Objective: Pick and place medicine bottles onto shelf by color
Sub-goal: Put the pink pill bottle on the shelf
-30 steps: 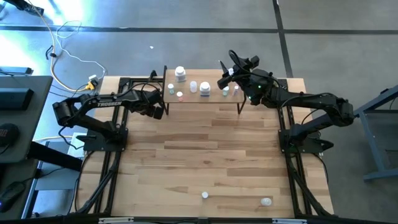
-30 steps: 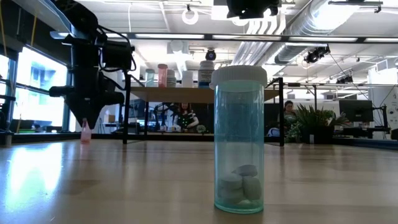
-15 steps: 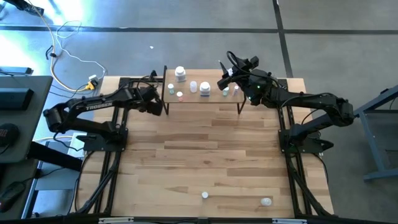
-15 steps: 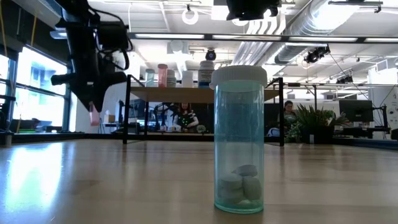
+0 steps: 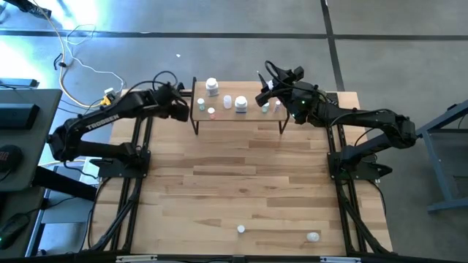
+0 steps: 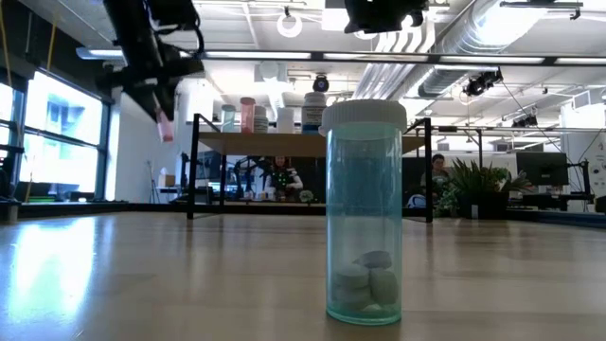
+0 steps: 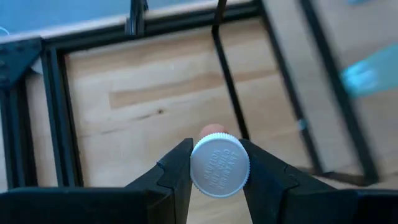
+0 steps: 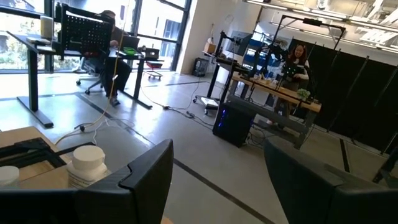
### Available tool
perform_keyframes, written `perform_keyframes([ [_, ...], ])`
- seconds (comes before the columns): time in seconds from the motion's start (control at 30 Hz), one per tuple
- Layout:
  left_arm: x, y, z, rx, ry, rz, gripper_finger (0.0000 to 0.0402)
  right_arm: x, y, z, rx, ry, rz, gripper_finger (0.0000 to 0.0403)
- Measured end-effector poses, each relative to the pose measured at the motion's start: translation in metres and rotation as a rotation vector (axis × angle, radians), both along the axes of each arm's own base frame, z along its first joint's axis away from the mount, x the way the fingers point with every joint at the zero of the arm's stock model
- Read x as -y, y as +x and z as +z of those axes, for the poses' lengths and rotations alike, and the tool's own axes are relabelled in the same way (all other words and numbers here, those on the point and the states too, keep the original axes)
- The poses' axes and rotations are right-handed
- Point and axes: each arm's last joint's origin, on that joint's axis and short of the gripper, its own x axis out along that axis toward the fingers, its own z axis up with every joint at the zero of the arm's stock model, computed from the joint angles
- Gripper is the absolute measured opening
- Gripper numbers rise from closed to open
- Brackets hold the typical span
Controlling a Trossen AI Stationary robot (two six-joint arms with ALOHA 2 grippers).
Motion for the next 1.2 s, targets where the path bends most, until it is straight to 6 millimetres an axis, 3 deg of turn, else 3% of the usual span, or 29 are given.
perform_keyframes([
  [0.73, -0.016, -0.009, 0.147, 0.258, 0.344, -0.040, 0.0106, 0.000, 0.000, -0.003, -0.026, 0.010, 0.000, 0.0244],
  [0.97, -0.033, 0.005, 0.162, 0.239, 0.370, -0.071, 0.0106, 0.000, 0.000, -0.004, -0.034, 0.012, 0.001, 0.0244],
  [1.2, -0.057, 0.029, 0.157, 0.194, 0.331, -0.134, 0.0106, 0.000, 0.000, -0.006, -0.029, 0.037, 0.005, 0.0244],
])
